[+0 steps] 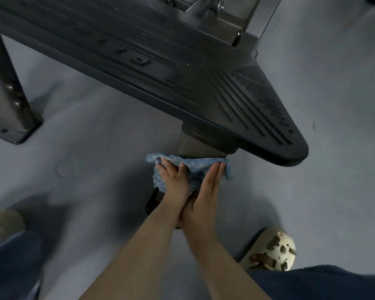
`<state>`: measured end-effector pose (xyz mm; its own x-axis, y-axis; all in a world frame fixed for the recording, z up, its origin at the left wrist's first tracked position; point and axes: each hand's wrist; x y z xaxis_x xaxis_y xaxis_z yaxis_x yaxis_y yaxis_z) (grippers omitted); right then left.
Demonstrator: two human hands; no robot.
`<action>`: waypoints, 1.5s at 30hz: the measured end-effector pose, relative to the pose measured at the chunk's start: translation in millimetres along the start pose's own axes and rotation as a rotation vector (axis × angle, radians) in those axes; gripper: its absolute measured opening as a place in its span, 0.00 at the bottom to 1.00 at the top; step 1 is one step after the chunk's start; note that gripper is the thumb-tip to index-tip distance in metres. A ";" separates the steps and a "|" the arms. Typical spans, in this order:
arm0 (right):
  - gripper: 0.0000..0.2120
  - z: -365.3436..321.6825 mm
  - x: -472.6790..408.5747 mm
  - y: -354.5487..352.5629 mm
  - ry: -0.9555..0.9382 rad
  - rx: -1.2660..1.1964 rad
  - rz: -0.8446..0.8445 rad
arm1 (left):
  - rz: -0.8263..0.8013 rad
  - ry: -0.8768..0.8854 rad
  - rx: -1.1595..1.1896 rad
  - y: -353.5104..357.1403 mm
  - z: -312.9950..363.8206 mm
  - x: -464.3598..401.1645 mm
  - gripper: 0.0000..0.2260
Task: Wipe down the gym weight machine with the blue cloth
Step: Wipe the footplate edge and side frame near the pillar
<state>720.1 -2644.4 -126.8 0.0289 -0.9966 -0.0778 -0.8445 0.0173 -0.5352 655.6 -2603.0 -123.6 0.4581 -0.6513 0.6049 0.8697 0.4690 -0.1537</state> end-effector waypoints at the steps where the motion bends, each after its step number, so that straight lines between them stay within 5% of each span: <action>1: 0.32 -2.5 -2.1 -8.0 -0.006 -0.118 -0.035 | 0.007 0.036 -0.004 5.4 0.9 1.6 0.29; 3: 0.16 -27.9 -14.2 -29.5 0.053 -0.234 -0.117 | 0.023 0.100 -0.053 13.3 1.8 7.2 0.32; 5: 0.22 -19.5 -29.1 -38.1 0.184 -0.448 -0.127 | 0.052 0.142 -0.008 22.1 5.5 17.3 0.32; 10: 0.18 -3.9 -67.3 -64.0 0.348 -0.549 -0.174 | 0.096 0.221 0.085 43.6 21.6 48.9 0.31; 15: 0.19 2.7 -96.9 -82.0 0.501 -0.656 -0.433 | 0.114 0.282 -0.026 53.3 35.1 74.6 0.25; 19: 0.12 10.9 -109.4 -97.8 0.426 -0.444 -0.603 | 0.138 0.259 -0.051 61.4 39.1 80.7 0.27; 22: 0.11 16.5 -118.8 -93.8 0.449 -0.309 -0.553 | 0.132 0.264 -0.044 63.4 37.1 80.7 0.29; 30: 0.11 7.3 -114.9 -90.8 0.637 -0.515 -0.497 | 0.061 0.301 -0.221 47.5 36.7 78.2 0.32; 39: 0.15 17.5 -121.5 -74.2 0.704 -0.869 -0.569 | 0.367 0.318 -0.057 78.7 27.3 49.2 0.36; 45: 0.15 25.5 -122.7 -53.0 0.822 -1.009 -0.607 | 0.523 0.424 -0.158 87.8 6.1 30.8 0.36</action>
<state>775.0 -2521.1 -110.3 0.4982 -0.5982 0.6276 -0.8352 -0.1368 0.5326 744.9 -2578.2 -113.7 0.8287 -0.5556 0.0672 0.5166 0.7134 -0.4735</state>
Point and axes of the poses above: each hand's wrist, its own x-axis away from the middle knuckle, its own y-axis out of the palm, z = x × y, and after that the axes turned 3 degrees about z, right-handed
